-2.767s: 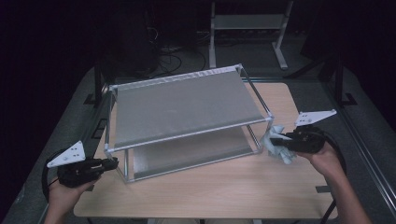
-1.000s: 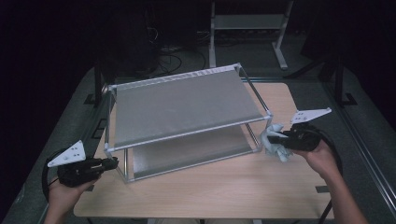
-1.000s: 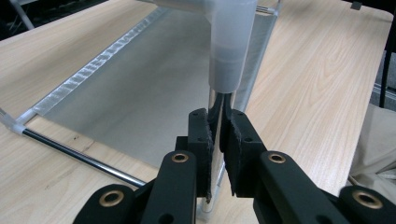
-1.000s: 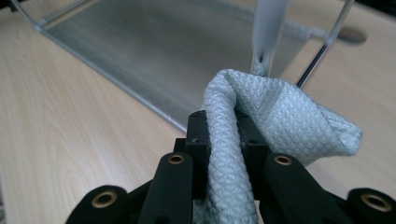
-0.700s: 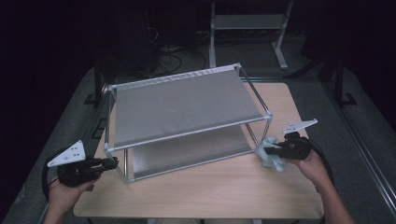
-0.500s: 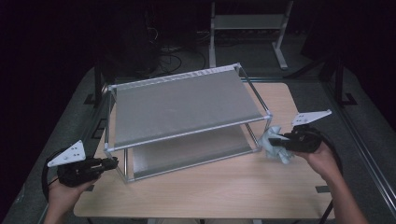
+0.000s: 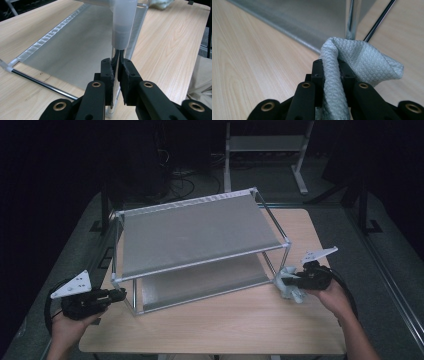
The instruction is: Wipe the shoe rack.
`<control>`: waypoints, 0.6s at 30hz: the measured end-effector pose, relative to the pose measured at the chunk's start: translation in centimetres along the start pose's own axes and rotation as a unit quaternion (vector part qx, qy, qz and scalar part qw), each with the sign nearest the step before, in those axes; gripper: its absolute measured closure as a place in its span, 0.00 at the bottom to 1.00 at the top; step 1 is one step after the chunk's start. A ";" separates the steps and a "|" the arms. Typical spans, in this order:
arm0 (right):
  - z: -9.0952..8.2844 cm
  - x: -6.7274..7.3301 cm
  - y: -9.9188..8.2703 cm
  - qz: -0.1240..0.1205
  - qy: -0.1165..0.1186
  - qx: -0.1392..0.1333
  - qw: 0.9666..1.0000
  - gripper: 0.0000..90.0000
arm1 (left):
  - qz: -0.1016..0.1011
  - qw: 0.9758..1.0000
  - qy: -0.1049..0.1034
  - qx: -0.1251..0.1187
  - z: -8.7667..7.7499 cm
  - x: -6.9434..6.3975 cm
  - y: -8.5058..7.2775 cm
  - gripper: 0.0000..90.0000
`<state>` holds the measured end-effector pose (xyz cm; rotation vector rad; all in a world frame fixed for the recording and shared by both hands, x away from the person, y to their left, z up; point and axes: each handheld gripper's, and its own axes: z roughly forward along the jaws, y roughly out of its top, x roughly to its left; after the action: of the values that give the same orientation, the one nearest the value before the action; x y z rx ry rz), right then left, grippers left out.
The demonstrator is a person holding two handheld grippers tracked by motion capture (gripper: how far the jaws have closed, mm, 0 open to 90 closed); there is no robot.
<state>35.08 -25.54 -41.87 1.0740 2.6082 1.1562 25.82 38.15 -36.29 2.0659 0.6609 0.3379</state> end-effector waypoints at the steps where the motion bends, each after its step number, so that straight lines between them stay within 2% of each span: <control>1: 0.4 0.0 -0.3 0.003 0.003 0.004 1.000 0.87 | 0.000 1.000 0.000 0.001 0.0 0.0 0.0 0.90; 4: -0.1 0.2 0.0 -0.005 0.006 0.001 1.000 0.87 | 0.000 1.000 0.001 0.001 0.0 0.0 0.0 0.90; 9: -2.6 0.9 1.9 -0.034 0.000 -0.020 0.999 0.87 | 0.002 1.000 0.004 0.002 0.0 0.0 0.0 0.90; 12: -3.2 1.0 2.5 -0.042 -0.003 -0.025 0.999 0.87 | 0.002 1.000 0.005 0.002 0.0 0.0 0.1 0.90; 14: -2.9 0.9 2.3 -0.038 -0.004 -0.024 0.999 0.87 | 0.003 1.000 0.004 0.003 -0.1 0.0 0.0 0.90; 18: -0.3 0.2 0.6 -0.016 0.001 0.001 1.000 0.87 | 0.001 1.000 0.004 0.004 -0.1 0.0 0.0 0.90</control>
<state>35.16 -25.32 -41.24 1.0287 2.6177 1.1498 25.79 38.25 -36.23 2.0734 0.6647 0.3452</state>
